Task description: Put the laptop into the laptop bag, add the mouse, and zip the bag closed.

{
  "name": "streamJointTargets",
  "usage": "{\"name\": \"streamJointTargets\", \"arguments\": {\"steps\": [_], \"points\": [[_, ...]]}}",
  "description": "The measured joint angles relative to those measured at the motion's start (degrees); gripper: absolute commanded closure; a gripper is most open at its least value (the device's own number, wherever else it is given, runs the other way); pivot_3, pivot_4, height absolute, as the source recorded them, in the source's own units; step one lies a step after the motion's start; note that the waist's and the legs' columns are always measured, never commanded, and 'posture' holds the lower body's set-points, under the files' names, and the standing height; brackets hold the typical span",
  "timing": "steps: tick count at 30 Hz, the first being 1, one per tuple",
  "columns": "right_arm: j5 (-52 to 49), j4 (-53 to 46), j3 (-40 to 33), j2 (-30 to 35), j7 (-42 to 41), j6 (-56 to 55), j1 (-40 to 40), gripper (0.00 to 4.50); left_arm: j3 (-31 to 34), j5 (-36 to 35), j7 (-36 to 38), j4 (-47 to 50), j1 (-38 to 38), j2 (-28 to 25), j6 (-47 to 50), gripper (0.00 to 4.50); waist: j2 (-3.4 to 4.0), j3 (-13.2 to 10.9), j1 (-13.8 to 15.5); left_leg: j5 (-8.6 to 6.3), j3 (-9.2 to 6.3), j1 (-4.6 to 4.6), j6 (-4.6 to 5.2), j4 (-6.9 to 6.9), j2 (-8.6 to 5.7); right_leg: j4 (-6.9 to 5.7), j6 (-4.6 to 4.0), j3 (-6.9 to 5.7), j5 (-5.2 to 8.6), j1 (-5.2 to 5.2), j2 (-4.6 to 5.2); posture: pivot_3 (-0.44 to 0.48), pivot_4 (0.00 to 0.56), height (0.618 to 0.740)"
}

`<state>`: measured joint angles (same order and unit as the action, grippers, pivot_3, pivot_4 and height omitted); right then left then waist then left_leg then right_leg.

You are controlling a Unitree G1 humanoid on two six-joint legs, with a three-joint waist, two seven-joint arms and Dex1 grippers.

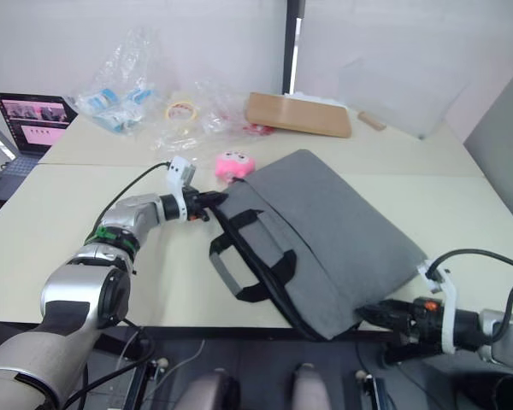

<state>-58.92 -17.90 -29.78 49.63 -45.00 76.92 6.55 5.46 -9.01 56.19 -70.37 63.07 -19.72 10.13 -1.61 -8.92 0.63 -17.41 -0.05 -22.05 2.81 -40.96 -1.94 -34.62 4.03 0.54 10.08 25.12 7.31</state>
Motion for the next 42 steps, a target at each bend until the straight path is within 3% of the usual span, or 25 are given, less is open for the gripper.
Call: {"name": "streamJointTargets", "arguments": {"steps": [13,22,25,32,42], "points": [[-0.1,2.9,-0.5,-0.9,3.7,0.7,-1.3,4.42,0.0,0.4,0.6,2.0,-1.3,-0.6,0.0,4.50,0.00,0.0,-0.2,0.00,0.03,0.02,0.00,0.01,0.01,-0.03,0.00,0.00,0.00,0.00,0.00,0.000,0.150,0.740],[1.5,6.3,1.0,-0.9,4.0,-1.1,-6.5,4.47,0.2,-1.2,5.3,11.8,-7.5,-4.7,5.2,4.50,0.02,0.0,-1.7,0.00,0.07,0.06,0.00,0.04,0.05,-0.13,0.00,0.09,0.00,0.07,-0.01,0.000,0.150,0.740],[2.8,8.7,2.6,-0.9,5.1,-1.8,-10.6,4.47,0.3,-3.4,7.7,21.7,-12.9,-7.5,11.2,4.50,0.03,0.0,-2.4,0.01,0.08,0.06,-0.01,0.09,0.08,-0.19,-0.01,0.15,0.01,0.16,-0.04,0.000,0.150,0.740],[7.4,16.2,7.2,-3.4,9.0,-4.6,-22.8,4.47,2.7,-14.0,7.5,60.4,-33.9,-17.4,34.0,4.50,0.08,0.0,-3.0,0.04,0.14,-0.08,-0.09,0.17,0.35,-0.22,-0.03,0.28,0.01,0.44,-0.12,0.000,0.150,0.740],[16.7,26.5,15.1,-7.3,9.5,-11.4,-34.7,4.47,8.6,-24.3,-0.4,82.3,-47.7,-20.0,47.4,4.50,0.09,0.0,-2.3,0.07,0.19,-0.02,-0.15,0.17,0.32,-0.23,-0.05,0.27,0.02,0.40,-0.11,0.000,0.150,0.740]]}}
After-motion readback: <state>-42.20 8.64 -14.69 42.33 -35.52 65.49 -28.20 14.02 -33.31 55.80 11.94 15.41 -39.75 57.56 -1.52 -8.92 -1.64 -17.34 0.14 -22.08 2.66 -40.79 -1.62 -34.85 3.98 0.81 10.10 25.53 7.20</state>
